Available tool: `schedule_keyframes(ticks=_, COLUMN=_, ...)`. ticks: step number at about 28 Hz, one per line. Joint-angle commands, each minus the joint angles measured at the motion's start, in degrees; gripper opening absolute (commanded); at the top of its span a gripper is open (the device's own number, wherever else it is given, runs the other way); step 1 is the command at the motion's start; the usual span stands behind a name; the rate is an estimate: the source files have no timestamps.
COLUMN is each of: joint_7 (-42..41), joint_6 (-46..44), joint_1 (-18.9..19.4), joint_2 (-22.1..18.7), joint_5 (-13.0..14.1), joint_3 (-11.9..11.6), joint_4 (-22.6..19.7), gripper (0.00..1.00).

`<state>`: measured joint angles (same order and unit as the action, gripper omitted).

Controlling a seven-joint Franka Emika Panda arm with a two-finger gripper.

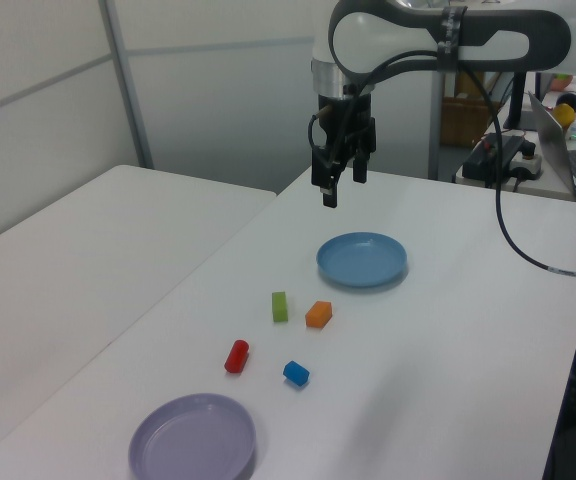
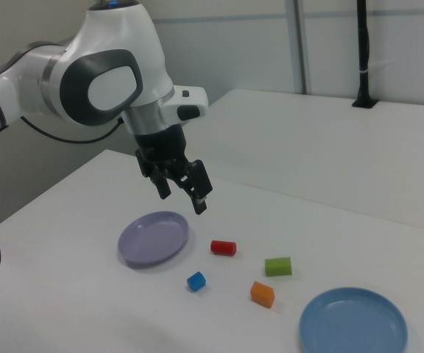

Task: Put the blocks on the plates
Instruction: 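Move the gripper down toward the green block, then close the gripper on the green block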

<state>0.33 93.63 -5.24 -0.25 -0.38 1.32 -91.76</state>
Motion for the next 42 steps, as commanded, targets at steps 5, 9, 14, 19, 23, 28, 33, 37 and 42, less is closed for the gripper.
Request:
schedule_keyframes(ticks=5, joint_7=-2.2, joint_6=3.6, joint_1=-0.3, joint_2=1.9, joint_5=0.0, joint_3=-0.8, joint_4=0.9, gripper=1.0)
schedule_keyframes(ticks=9, joint_7=-2.3, joint_6=10.3, joint_1=-1.4, joint_2=6.5, joint_5=1.1, joint_3=-1.5, joint_4=1.0, gripper=1.0)
schedule_keyframes(ticks=14, joint_7=-5.9, joint_6=18.2, joint_1=-1.3, joint_2=11.1, joint_5=1.2, joint_3=-1.0, joint_4=0.9, gripper=1.0)
schedule_keyframes(ticks=19, joint_7=-11.6, joint_6=19.6, joint_1=-0.9, joint_2=16.1, joint_5=0.6, joint_3=-0.8, joint_4=0.9, gripper=1.0)
schedule_keyframes(ticks=23, joint_7=-14.9, joint_6=21.0, joint_1=-0.7, joint_2=19.4, joint_5=0.6, joint_3=-0.8, joint_4=0.9, gripper=1.0)
schedule_keyframes(ticks=28, joint_7=-16.5, joint_6=25.7, joint_1=-0.4, joint_2=23.0, joint_5=0.1, joint_3=-0.8, joint_4=1.0, gripper=1.0)
schedule_keyframes(ticks=33, joint_7=-17.5, joint_6=33.5, joint_1=-0.1, joint_2=26.3, joint_5=-1.0, joint_3=-0.7, joint_4=1.0, gripper=1.0)
schedule_keyframes(ticks=37, joint_7=-19.8, joint_6=40.1, joint_1=0.1, joint_2=29.6, joint_5=-1.2, joint_3=-0.6, joint_4=1.0, gripper=1.0)
schedule_keyframes(ticks=42, joint_7=-22.7, joint_6=41.9, joint_1=0.2, joint_2=32.2, joint_5=-1.2, joint_3=-0.6, joint_4=2.0, gripper=1.0)
